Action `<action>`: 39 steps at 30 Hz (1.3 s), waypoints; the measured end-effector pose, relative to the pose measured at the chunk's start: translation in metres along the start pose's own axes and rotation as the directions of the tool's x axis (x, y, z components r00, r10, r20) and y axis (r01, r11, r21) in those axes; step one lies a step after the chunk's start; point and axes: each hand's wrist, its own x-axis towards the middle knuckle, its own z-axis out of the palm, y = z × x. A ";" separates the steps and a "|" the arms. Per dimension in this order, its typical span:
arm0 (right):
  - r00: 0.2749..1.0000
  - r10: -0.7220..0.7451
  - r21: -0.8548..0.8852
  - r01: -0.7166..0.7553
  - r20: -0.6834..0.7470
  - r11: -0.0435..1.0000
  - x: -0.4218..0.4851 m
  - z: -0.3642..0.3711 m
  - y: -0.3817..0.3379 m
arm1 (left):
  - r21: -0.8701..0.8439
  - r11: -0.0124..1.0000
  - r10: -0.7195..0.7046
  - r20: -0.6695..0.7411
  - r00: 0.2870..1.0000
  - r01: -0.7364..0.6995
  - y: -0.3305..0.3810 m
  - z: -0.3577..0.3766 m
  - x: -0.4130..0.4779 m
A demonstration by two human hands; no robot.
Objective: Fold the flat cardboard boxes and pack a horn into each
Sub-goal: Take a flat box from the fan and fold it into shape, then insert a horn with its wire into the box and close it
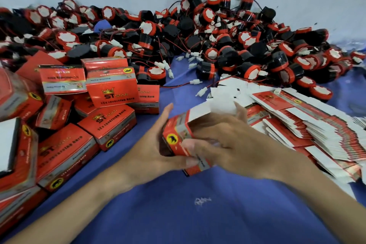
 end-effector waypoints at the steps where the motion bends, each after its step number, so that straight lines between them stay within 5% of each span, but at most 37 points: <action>1: 0.996 -0.083 -0.031 0.084 0.025 0.996 0.003 -0.002 -0.001 | 0.046 0.999 0.028 0.007 1.000 -0.028 0.000 0.000 0.000; 5: 0.945 -0.284 -0.064 0.297 0.162 0.953 0.029 -0.010 0.006 | 0.325 0.939 0.154 -0.114 0.981 -0.110 0.004 -0.009 0.001; 7: 0.918 -0.395 0.097 0.397 -0.041 0.913 0.049 -0.018 0.016 | 0.459 0.887 0.171 -0.221 0.960 -0.053 0.004 -0.019 0.006; 9: 0.891 -0.248 0.329 0.381 -0.381 0.864 0.078 -0.024 0.033 | 0.502 0.865 0.185 -0.319 0.929 0.000 -0.001 -0.027 0.012; 11: 0.824 0.022 0.337 0.207 -0.566 0.919 0.121 -0.022 0.063 | 0.533 0.846 0.213 -0.377 0.901 0.023 -0.007 -0.029 0.017; 12: 0.830 0.123 0.226 0.003 -0.544 0.974 0.143 -0.019 0.082 | 0.540 0.841 0.221 -0.389 0.894 0.028 -0.009 -0.029 0.018; 14: 0.889 0.351 -0.028 -0.375 -0.293 0.927 0.174 -0.005 0.118 | 0.565 0.824 0.230 -0.384 0.894 0.031 -0.012 -0.031 0.020; 16: 0.868 0.461 -0.187 -0.491 -0.184 0.851 0.185 0.012 0.137 | 0.589 0.808 0.233 -0.358 0.904 0.025 -0.014 -0.034 0.021; 18: 0.856 0.426 -0.221 -0.494 -0.293 0.841 0.187 0.024 0.145 | 0.601 0.799 0.226 -0.342 0.912 0.027 -0.014 -0.035 0.020; 22: 0.854 0.395 -0.098 -0.449 -0.338 0.888 0.177 0.018 0.145 | 0.595 0.803 0.214 -0.330 0.919 0.027 -0.015 -0.036 0.020; 26: 0.808 0.324 0.331 -0.170 -0.493 0.928 0.138 -0.002 0.147 | 0.582 0.813 0.217 -0.319 0.923 0.010 -0.014 -0.034 0.020; 28: 0.735 0.425 0.618 -0.010 -0.529 0.786 0.116 -0.010 0.143 | 0.582 0.813 0.218 -0.315 0.924 0.006 -0.014 -0.034 0.019; 30: 0.717 0.543 0.848 0.130 -0.438 0.514 0.098 -0.016 0.136 | 0.580 0.815 0.216 -0.312 0.925 0.005 -0.015 -0.034 0.019; 34: 0.829 0.477 0.955 0.279 -0.292 0.100 0.068 -0.025 0.119 | 0.572 0.820 0.209 -0.318 0.925 0.011 -0.015 -0.033 0.019; 37: 0.895 0.332 0.953 0.298 -0.299 0.054 0.056 -0.033 0.103 | 0.567 0.824 0.207 -0.323 0.923 0.014 -0.014 -0.032 0.019; 39: 0.921 0.255 0.946 0.241 -0.293 0.218 0.051 -0.043 0.097 | 0.567 0.824 0.206 -0.329 0.922 0.018 -0.013 -0.032 0.020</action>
